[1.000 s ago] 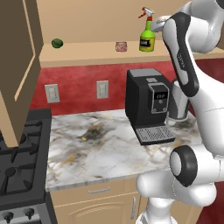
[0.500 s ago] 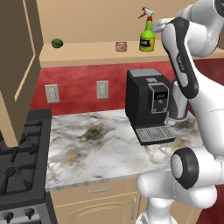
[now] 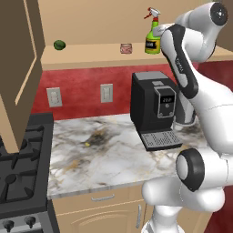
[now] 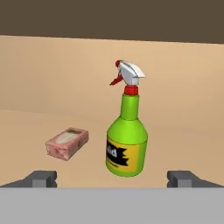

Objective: Pick the bar soap and spray from the cabinet and place them on the counter.

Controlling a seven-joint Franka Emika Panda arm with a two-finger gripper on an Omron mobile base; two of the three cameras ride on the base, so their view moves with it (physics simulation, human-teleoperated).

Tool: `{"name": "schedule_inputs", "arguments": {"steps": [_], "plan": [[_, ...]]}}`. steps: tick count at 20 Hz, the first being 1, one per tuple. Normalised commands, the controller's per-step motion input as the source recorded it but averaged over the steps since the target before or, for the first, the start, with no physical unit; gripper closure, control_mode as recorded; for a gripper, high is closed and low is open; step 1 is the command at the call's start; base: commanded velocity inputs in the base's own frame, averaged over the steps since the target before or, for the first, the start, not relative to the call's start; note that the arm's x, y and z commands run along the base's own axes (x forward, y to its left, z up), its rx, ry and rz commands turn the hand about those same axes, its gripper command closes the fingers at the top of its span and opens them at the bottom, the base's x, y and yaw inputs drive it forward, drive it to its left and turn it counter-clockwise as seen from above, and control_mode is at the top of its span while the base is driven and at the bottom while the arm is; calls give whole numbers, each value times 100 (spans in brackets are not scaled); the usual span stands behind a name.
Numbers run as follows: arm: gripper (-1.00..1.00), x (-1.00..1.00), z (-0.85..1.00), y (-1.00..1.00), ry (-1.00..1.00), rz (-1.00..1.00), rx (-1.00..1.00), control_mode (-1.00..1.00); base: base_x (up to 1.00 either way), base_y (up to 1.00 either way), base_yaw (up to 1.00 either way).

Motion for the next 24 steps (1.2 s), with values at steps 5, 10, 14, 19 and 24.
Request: {"name": "schedule_inputs", "arguments": {"steps": [5, 10, 14, 19, 24], "plan": [[-100, 46, -9, 0, 0, 0, 0, -100, 0, 0, 0], [-100, 47, -8, 0, 0, 0, 0, -100, 0, 0, 0], [-100, 45, -7, 0, 0, 0, 0, -100, 0, 0, 0], [-100, 45, -7, 0, 0, 0, 0, -100, 0, 0, 0], [-100, 42, -7, 0, 0, 0, 0, -100, 0, 0, 0]]}}
